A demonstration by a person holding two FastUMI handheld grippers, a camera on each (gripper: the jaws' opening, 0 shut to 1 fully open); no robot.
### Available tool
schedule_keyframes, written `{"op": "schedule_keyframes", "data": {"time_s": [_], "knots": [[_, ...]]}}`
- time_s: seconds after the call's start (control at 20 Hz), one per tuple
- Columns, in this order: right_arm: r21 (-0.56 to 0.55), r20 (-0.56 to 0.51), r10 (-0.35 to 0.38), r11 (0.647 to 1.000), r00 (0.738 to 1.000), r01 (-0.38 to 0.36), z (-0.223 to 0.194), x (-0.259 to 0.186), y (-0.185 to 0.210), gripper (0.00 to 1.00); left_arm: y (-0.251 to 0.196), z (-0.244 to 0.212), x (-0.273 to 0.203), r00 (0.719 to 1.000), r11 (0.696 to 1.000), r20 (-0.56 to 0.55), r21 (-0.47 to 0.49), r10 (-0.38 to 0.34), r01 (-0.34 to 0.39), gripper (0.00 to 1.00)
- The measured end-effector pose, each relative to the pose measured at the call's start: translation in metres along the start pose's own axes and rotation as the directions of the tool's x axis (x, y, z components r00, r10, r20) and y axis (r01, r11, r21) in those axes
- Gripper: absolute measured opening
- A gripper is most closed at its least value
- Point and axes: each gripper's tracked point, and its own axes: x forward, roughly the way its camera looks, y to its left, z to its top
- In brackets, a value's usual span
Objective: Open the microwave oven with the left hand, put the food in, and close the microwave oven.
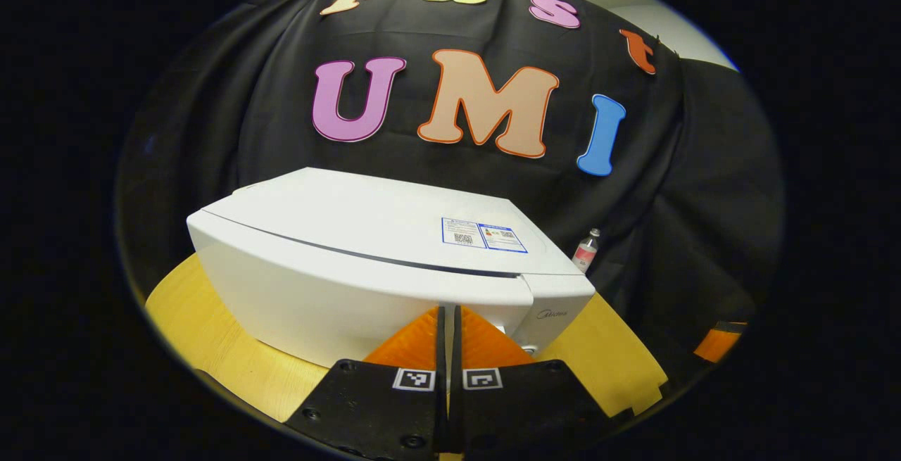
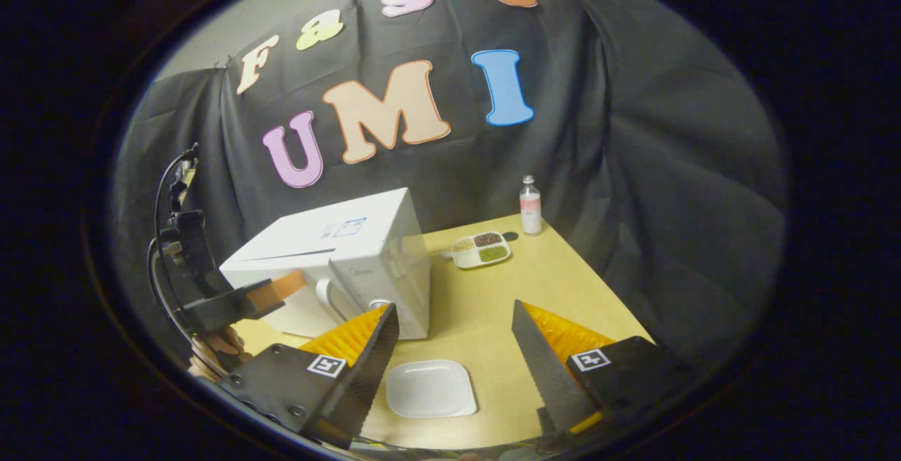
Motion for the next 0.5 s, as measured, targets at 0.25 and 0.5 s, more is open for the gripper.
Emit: {"op": "schedule_keyframes", "data": {"time_s": [0.25, 0.5], "knots": [[-0.014, 0.004, 0.009, 1.000, 1.000, -0.009, 0.008, 0.008, 0.003, 0.91, 0.002, -0.008, 0.001, 1.000, 1.000, -0.019, -0.009, 0.003, -0.003, 0.00], [-0.010, 0.006, 0.016, 1.000, 1.000, -0.016, 0.014, 0.012, 0.006, 0.91, 0.004, -0.005, 0.008, 1.000, 0.999, -0.011, -0.033, 0.025, -0.025, 0.00]]}}
